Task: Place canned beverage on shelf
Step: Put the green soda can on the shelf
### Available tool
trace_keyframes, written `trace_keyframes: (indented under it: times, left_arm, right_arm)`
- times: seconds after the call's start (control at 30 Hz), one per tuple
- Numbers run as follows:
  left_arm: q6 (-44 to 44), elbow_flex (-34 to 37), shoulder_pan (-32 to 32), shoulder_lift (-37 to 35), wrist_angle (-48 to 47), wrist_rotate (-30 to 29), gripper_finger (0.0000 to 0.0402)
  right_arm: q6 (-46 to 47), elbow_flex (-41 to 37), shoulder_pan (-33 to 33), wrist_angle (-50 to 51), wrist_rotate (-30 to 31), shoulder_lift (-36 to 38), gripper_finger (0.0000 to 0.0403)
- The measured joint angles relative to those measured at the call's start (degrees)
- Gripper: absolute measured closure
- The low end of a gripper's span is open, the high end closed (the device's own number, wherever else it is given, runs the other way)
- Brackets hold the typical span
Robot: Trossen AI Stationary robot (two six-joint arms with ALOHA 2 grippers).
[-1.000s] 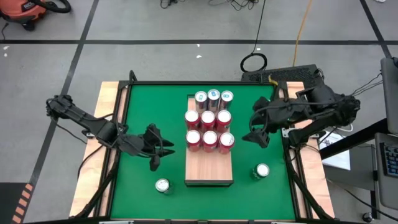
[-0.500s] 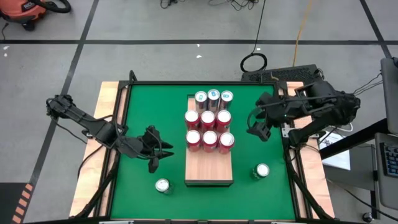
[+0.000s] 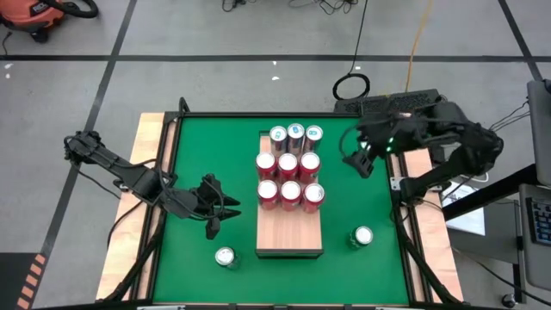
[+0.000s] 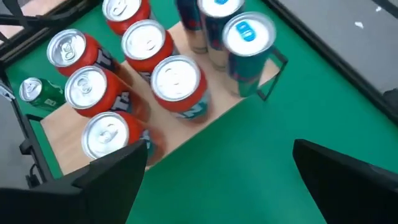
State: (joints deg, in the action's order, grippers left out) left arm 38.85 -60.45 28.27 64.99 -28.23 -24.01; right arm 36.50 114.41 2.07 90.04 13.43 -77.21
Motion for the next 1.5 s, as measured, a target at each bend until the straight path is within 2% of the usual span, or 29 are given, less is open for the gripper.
trace_keyframes:
  times: [0.27,0.43,0.63,0.73,0.83,0.93,1.1,1.33,1.5]
  left_arm:
    - [1.19,0.00,-0.57,0.00,0.74,-0.40,0.0265]
    - [1.49,0.00,-1.79,0.00,1.14,-0.68,0.0265]
    - [5.73,0.00,-1.99,0.00,2.12,-1.31,0.0265]
    - [6.10,0.00,-2.07,0.00,1.99,-2.51,0.0265]
    - [5.86,0.00,-2.38,0.00,1.92,-2.82,0.0265]
    - [5.89,0.00,-2.43,0.02,1.76,-2.82,0.0265]
    - [5.92,0.00,-2.43,0.02,1.75,-2.84,0.0265]
    - [8.42,0.00,-2.43,0.04,1.12,-4.26,0.0265]
    - [8.90,0.00,-2.43,0.04,-0.20,-4.43,0.0265]
  right_arm:
    - [-8.89,-2.77,-10.44,-0.10,0.03,5.57,0.0010]
    - [-11.35,-12.99,-16.34,-0.04,-2.58,9.71,0.0010]
    - [-12.26,-27.40,-20.06,-3.08,-4.82,14.35,0.0010]
    - [-15.34,-32.34,-23.47,-6.91,-10.38,14.97,0.0010]
    - [-18.47,-34.71,-27.54,-8.94,-11.92,13.70,0.0010]
    - [-19.99,-34.95,-32.16,-8.28,-8.80,10.75,0.0010]
    - [-24.59,-34.95,-38.36,-6.56,-7.74,6.11,0.0010]
    - [-31.72,-34.95,-44.11,-7.11,-13.33,1.37,0.0010]
    - [-35.63,-34.95,-47.17,-8.79,-13.64,0.05,0.0010]
